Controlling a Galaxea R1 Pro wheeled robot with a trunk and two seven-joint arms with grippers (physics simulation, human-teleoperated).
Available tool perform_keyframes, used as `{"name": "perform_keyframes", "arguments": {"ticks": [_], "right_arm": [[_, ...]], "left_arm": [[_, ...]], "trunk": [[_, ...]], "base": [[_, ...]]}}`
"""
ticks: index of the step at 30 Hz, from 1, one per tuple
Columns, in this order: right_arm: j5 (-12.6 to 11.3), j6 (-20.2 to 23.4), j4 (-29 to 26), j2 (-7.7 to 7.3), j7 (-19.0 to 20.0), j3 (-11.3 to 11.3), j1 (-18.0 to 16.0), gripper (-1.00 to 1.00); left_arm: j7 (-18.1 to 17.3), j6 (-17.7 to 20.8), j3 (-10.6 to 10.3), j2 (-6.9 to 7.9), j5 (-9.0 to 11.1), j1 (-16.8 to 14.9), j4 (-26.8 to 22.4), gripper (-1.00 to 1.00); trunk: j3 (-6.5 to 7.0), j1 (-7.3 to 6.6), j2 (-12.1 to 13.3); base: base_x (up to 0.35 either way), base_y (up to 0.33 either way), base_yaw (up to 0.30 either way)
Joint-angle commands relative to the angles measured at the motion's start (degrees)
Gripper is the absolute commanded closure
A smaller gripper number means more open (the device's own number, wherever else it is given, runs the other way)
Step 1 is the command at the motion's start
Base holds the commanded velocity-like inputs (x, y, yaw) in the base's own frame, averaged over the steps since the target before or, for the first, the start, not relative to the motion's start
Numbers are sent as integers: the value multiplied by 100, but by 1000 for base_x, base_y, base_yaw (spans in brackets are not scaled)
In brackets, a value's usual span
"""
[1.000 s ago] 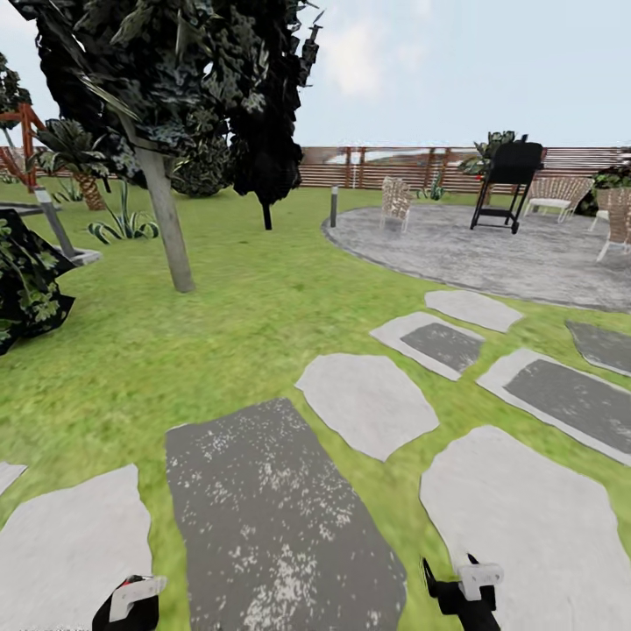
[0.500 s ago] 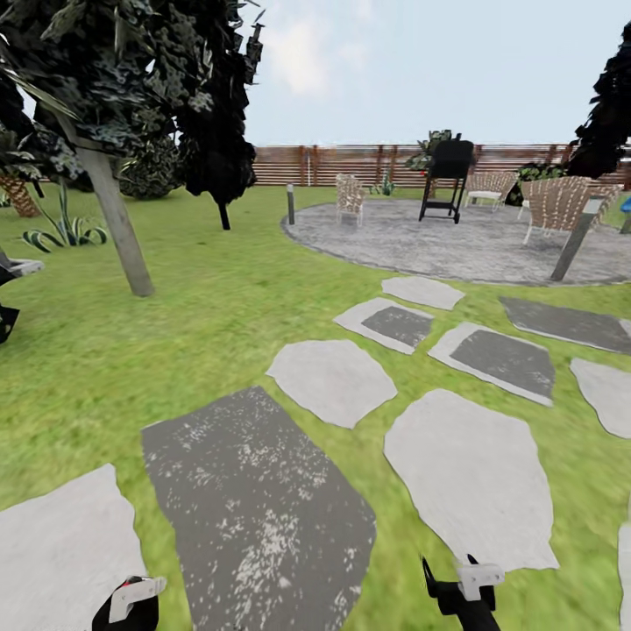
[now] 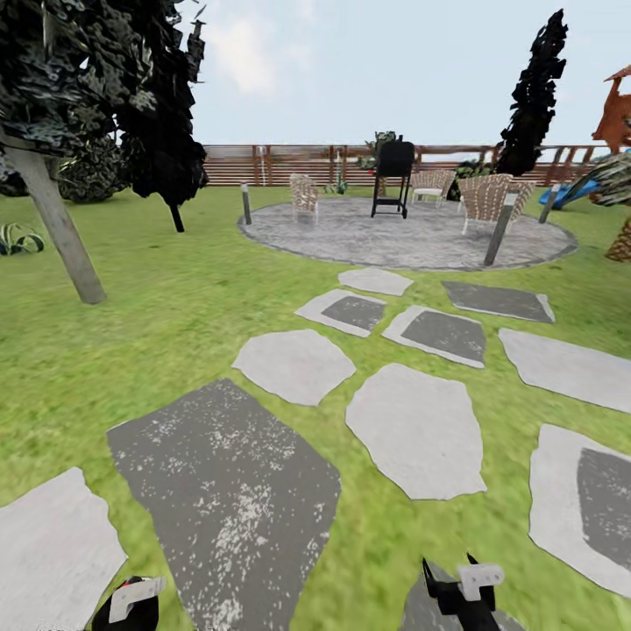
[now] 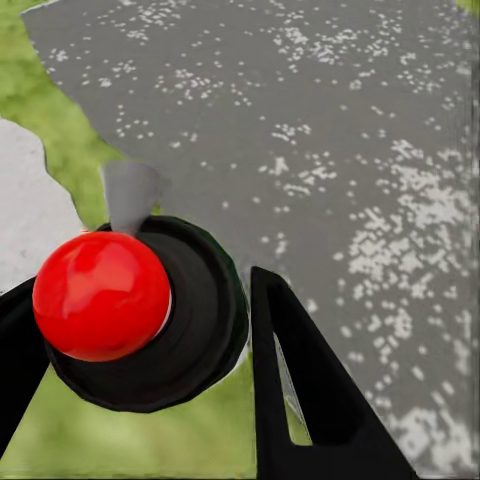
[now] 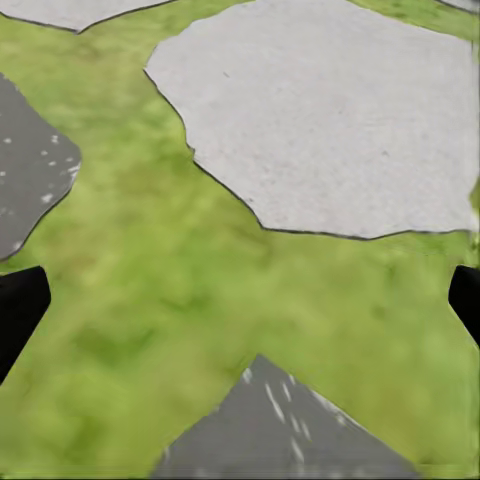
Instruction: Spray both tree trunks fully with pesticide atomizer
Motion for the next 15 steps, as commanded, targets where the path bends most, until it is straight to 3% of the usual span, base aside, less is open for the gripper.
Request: {"name": "perform_keyframes", "arguments": {"ticks": [1, 15], "right_arm": [[29, -16, 7, 0, -2, -5, -5, -100], [32, -16, 9, 0, -2, -5, -5, -100]], "left_arm": [[5, -18, -19, 3, 45, -1, 2, 100], [5, -18, -19, 3, 47, -1, -1, 100]], "trunk": [[-4, -5, -2], [-4, -5, -2]], "base": [[-338, 0, -300], [-338, 55, -300]]}}
